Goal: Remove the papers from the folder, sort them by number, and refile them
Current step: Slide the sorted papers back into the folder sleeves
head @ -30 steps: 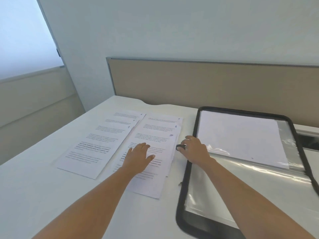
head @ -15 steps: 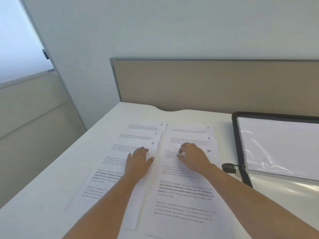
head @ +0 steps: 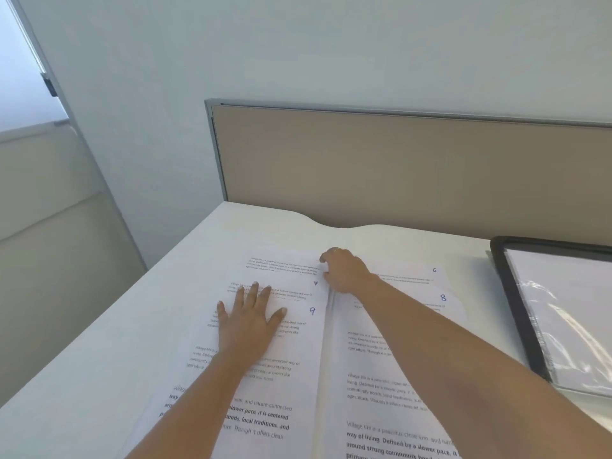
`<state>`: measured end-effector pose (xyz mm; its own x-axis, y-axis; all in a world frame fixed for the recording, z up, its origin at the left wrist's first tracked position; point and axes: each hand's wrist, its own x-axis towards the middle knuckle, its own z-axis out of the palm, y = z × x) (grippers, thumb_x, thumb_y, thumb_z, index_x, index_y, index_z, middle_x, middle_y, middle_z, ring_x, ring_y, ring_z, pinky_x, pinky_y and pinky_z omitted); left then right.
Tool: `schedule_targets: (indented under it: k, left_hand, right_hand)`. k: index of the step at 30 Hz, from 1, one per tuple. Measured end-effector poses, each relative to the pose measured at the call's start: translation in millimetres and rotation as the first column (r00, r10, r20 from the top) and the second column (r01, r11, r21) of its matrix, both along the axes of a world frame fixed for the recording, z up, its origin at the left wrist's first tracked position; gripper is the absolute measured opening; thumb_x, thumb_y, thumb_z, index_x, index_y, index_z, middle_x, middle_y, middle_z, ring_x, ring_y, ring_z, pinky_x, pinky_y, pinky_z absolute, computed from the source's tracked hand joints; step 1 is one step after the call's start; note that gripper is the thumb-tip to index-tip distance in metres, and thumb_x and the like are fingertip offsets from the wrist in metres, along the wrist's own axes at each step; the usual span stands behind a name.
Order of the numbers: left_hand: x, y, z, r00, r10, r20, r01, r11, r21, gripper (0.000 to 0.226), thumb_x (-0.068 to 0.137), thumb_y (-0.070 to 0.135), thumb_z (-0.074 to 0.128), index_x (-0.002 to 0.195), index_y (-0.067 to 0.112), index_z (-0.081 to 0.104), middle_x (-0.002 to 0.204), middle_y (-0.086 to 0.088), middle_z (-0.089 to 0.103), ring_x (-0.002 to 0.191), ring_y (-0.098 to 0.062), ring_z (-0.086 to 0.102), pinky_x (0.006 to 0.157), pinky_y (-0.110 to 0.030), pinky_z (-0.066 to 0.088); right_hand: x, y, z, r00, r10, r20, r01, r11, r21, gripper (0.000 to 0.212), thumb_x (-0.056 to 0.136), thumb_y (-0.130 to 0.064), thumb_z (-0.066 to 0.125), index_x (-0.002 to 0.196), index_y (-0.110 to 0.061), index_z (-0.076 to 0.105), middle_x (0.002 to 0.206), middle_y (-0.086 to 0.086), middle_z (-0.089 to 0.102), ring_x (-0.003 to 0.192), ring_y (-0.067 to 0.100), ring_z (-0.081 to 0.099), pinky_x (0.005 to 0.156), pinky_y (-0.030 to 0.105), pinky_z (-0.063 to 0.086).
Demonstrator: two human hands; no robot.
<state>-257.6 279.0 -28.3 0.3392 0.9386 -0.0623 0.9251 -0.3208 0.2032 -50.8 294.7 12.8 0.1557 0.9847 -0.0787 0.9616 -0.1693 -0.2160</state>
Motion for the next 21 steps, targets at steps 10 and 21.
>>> schedule_targets:
  k: [10, 21]
  left_hand:
    - [-3, 1, -5, 1.0, -0.002, 0.015, 0.002, 1.0, 0.021, 0.062, 0.096, 0.058, 0.018, 0.15, 0.031, 0.005, 0.159, 0.009, -0.002, 0.146, -0.014, -0.006, 0.117, -0.047, -0.002]
    - [-3, 0, -5, 1.0, 0.003, 0.022, -0.004, 0.999, 0.039, 0.061, 0.096, 0.058, 0.017, 0.15, 0.032, 0.006, 0.159, 0.009, -0.001, 0.146, -0.014, -0.006, 0.117, -0.047, -0.001]
  right_hand:
    - [2, 25, 0, 0.996, -0.09, -0.027, 0.089, 0.995, -0.043, 0.044, 0.091, -0.022, 0.053, 0.129, -0.005, 0.042, 0.128, 0.009, 0.053, 0.121, 0.028, 0.046, 0.102, 0.034, 0.033]
    - [4, 31, 2, 0.988, -0.152, 0.022, 0.152, 0.987, -0.046, 0.058, 0.085, -0.042, 0.063, 0.129, -0.01, 0.042, 0.129, 0.006, 0.049, 0.125, 0.025, 0.039, 0.099, 0.037, 0.032]
